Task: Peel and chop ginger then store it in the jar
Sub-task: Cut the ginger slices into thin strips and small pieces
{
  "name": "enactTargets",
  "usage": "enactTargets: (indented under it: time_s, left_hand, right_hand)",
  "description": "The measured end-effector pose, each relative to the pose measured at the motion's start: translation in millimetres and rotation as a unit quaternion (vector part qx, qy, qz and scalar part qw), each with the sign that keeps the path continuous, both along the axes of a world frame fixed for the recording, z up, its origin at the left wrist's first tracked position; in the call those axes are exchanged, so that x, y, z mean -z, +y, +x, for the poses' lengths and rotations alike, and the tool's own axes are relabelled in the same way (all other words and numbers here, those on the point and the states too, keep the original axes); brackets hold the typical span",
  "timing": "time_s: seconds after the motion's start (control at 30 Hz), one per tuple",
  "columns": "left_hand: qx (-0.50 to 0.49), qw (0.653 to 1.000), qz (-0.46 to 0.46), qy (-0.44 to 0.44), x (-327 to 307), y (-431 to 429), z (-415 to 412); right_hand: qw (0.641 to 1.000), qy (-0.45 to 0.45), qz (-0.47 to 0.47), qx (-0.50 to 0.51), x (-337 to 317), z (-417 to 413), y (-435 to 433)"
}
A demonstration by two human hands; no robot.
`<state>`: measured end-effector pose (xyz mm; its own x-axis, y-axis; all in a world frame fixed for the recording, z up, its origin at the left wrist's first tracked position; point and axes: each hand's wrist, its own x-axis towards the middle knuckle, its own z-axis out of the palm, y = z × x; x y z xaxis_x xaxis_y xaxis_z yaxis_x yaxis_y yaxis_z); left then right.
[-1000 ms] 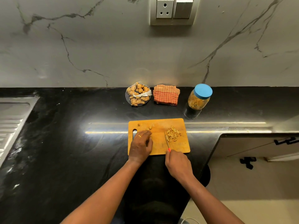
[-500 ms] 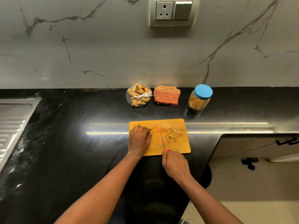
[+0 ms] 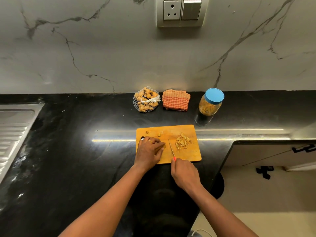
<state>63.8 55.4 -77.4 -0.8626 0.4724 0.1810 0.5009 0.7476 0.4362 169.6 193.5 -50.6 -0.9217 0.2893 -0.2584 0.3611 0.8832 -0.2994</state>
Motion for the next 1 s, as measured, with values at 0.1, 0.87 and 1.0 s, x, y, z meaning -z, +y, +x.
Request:
enactTargets:
  time_s: [0.1, 0.87, 1.0]
  left_hand:
    - [-0.003, 1.000, 0.018, -0.007, 0.5, 2.5, -2.8]
    - [-0.041, 0.997, 0.046, -0.046, 3.6, 5.6, -1.4]
    - [-0.031, 0.998, 0.038, -0.047, 1.5, 6.1, -3.2]
  right_hand:
    - [1.000, 0.000, -0.004, -0.004, 0.4, 2.9, -1.7]
    - [1.000, 0.001, -0.015, -0.022, -2.2, 7.4, -8.1]
    - [0.999, -0.020, -0.017, -0.038, -2.6, -1.7, -9.3]
